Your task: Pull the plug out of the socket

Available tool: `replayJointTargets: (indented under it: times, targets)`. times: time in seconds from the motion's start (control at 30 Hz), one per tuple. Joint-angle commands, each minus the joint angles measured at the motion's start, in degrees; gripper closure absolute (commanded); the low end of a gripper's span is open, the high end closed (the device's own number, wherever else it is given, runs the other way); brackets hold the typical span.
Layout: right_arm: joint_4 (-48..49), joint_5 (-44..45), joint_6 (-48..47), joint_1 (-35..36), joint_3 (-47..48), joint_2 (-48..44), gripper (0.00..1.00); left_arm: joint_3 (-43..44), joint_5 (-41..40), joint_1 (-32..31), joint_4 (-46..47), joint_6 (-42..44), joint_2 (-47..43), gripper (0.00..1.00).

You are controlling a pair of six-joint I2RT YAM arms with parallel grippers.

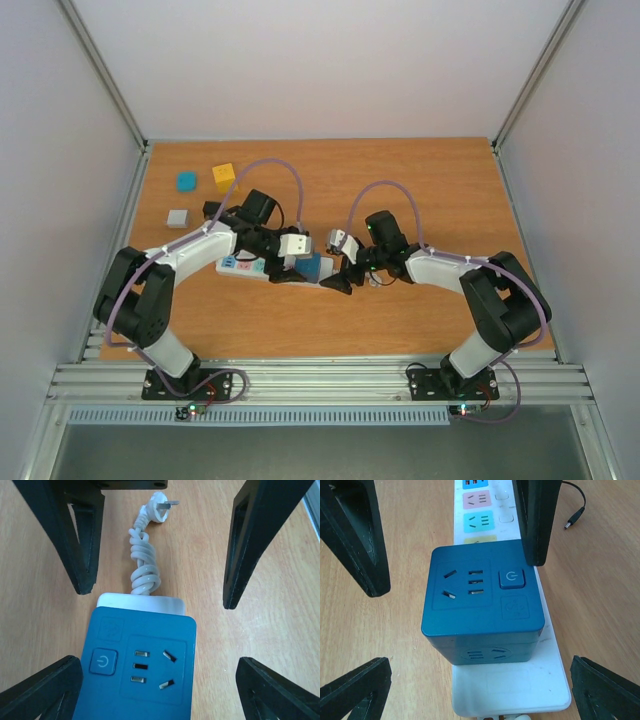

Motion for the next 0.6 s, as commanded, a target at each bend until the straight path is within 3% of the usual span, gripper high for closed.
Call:
replayJointTargets:
  times: [0.0,0.2,0.4,0.57]
  targets:
    - [2.39,-0.16,-0.51,-0.23,-0.83,-1.52,0.02,-1.93,-2.46,-1.7,3.44,2.6,0.77,0.16]
    - [6.18,-0.88,1.4,0.43,-1.81,-1.91,0.02,-2.87,-3.85,-2.15,3.74,2.67,0.69,0.24]
    - [12.95,-0.37,4.67,2.41,-3.21,-0.41,0.01,-4.16,-4.84,-2.22,6.64,2.53,0.57,0.18]
    - [16.46,0.2,6.08,3.19,-4.08,1.97,0.02,-3.3,-4.88,-2.24,5.79,2.23,1.94,0.2]
